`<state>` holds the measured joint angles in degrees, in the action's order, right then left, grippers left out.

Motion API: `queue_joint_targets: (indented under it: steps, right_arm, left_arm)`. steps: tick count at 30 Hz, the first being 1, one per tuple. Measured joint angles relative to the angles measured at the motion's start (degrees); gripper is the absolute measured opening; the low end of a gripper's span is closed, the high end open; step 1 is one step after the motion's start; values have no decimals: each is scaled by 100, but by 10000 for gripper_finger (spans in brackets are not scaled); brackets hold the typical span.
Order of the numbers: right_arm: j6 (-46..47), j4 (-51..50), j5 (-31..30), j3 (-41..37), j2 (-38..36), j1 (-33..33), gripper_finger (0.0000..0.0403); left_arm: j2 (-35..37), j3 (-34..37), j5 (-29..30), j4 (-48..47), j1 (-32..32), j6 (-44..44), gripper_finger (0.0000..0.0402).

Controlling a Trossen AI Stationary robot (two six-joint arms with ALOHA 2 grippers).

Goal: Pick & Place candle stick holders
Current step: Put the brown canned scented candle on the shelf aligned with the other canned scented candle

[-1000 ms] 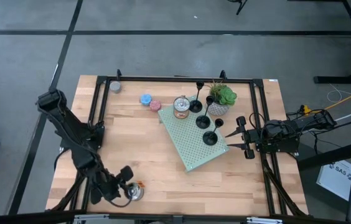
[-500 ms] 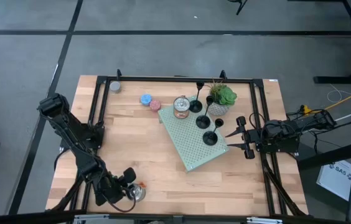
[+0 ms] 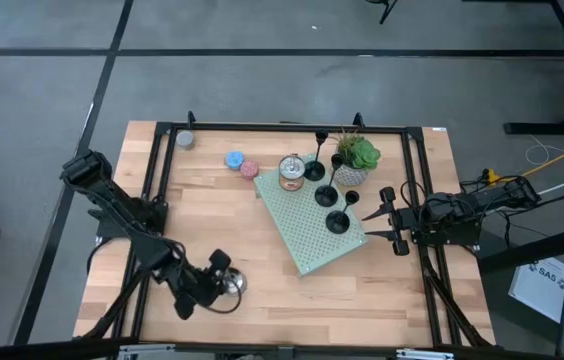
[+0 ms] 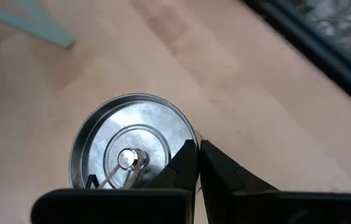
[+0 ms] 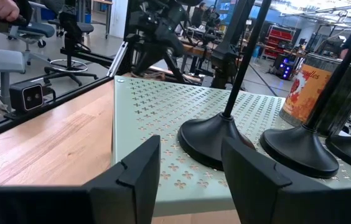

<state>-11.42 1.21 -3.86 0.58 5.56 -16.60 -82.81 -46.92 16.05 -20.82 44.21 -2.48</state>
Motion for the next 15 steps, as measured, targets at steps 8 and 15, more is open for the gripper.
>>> queue_joint_targets:
  steps: [8, 15]
  right_arm:
    - [-2, 1, 0, 0, -2, 0, 172]
    - [-2, 0, 0, 2, -2, 2, 172]
  left_arm:
    - [-3, 9, 153, -18, -551, -183, 3]
    - [32, 13, 147, -7, -879, -190, 2]
